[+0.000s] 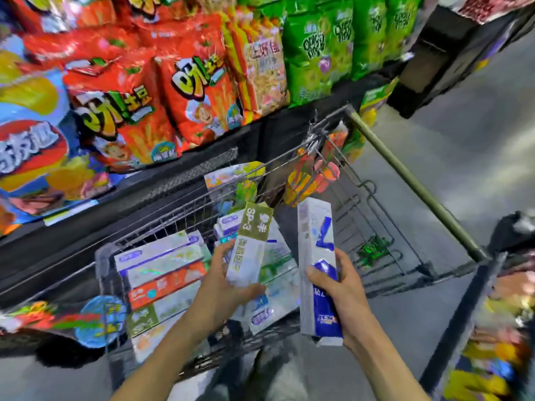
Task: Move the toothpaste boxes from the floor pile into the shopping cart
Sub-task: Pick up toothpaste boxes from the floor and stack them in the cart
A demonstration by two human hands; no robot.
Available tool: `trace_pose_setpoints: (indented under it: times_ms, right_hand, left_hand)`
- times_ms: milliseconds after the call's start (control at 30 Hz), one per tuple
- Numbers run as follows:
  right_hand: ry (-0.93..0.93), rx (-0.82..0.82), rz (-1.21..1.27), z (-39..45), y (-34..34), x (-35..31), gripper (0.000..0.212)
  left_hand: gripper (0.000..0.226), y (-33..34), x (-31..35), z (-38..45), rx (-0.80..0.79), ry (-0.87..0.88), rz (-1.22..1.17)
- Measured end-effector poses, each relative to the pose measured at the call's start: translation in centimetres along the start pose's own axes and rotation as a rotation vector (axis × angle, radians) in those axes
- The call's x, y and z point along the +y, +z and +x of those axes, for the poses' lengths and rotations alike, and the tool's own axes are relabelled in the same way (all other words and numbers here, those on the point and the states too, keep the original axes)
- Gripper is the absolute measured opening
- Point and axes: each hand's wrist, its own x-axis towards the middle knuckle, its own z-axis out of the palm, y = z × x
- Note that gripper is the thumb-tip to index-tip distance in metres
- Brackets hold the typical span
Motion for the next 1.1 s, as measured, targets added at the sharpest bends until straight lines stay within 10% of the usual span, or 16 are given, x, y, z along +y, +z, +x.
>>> trace_pose_setpoints:
  times_ms: [533,1100]
  right_hand:
    - [0.224,-0.077,-0.081,25.8,-1.9,7.4,0.061]
    - [0.292,-0.049,-0.209,29.1,-2.2,13.2,0.057]
  left_hand:
    - [0.056,0.0,-13.1,22.7,-0.102,-0.209,0.606]
    - [0.073,-0.1,-20.2,31.3,-0.011,0.398,1.153]
